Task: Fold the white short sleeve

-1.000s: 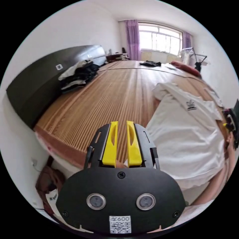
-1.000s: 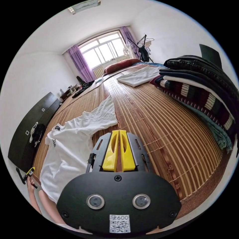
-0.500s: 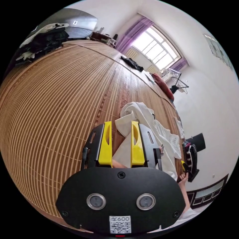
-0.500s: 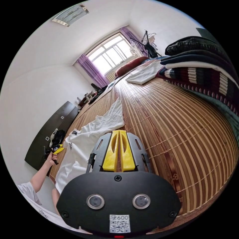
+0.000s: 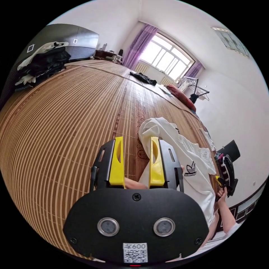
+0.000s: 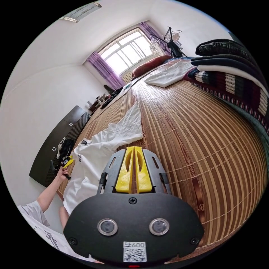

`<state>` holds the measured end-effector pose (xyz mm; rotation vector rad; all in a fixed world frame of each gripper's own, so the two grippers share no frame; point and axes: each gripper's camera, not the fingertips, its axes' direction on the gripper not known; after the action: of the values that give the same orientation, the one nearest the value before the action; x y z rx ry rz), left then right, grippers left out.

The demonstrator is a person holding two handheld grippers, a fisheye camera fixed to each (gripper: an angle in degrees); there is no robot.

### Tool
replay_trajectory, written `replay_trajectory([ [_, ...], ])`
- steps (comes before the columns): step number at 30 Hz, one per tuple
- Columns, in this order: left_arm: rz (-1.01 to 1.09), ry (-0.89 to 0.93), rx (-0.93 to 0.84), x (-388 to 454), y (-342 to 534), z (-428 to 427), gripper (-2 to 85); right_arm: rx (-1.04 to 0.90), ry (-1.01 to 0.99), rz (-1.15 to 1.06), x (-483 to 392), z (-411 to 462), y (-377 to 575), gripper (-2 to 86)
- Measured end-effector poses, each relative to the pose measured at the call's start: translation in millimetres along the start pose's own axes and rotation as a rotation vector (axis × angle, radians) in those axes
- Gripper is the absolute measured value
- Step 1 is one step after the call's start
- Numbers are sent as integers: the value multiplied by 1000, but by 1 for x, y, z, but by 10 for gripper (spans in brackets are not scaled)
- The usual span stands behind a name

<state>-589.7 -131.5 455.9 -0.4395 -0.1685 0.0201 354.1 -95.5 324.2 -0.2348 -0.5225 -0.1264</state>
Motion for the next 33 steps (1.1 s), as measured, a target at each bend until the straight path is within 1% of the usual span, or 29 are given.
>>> replay_trajectory([
  [1,8,36,5,2,-4,0,112,0,-4,4,3,-1,-2,-9],
  [3,35,126,14,9,-9,-2,65,0,-3,6,6,-3,-4,-9],
  [6,49,102,38,22,-18,-12,39,1,-5,7,10,-5,-8,-9],
  [7,91,77,41,33,-26,-21,35,4,-11,8,12,-7,-9,-9],
  [8,166,32,29,47,-37,-31,32,6,-15,7,12,-8,-10,-9],
  [9,257,-71,34,66,-45,-42,30,14,-26,6,14,-10,-11,-9],
  [10,310,-123,42,77,-49,-48,29,19,-29,13,16,-12,-13,-9],
  [11,441,-187,45,102,-56,-58,27,21,-29,17,17,-12,-13,-9],
  [12,502,-222,41,115,-61,-62,27,21,-31,20,19,-13,-15,-9],
  [14,613,-364,64,158,-88,-84,25,21,-31,22,19,-14,-18,-9],
  [18,554,-530,202,197,-144,-131,29,9,-18,28,19,-15,-27,-9],
  [19,445,-624,264,197,-162,-143,32,10,-23,28,19,-16,-29,-9],
  [20,322,-741,257,191,-179,-141,38,13,-26,28,18,-16,-30,-9],
  [21,296,-794,190,188,-188,-131,42,17,-27,30,18,-18,-32,-9],
  [22,308,-894,-41,179,-203,-100,55,20,-24,32,17,-19,-34,-9],
  [23,332,-995,-192,172,-205,-76,62,20,-24,31,16,-19,-35,-9],
  [24,333,-1039,-187,172,-202,-73,62,22,-25,31,15,-20,-38,-9],
  [25,300,-1072,-72,174,-194,-80,60,25,-27,34,14,-21,-40,-9],
  [26,262,-1042,28,179,-184,-89,56,28,-29,35,14,-21,-41,-9],
  [27,289,-962,46,186,-173,-90,59,32,-33,38,13,-22,-43,-9],
  [30,452,-769,-10,212,-137,-82,60,34,-37,45,9,-23,-50,-9],
  [31,546,-651,-30,225,-113,-81,48,33,-35,44,6,-23,-53,-9],
  [32,630,-531,-102,237,-91,-75,38,33,-34,44,4,-23,-54,-9],
  [33,731,-389,-258,248,-72,-63,30,32,-33,43,1,-23,-57,-9],
])
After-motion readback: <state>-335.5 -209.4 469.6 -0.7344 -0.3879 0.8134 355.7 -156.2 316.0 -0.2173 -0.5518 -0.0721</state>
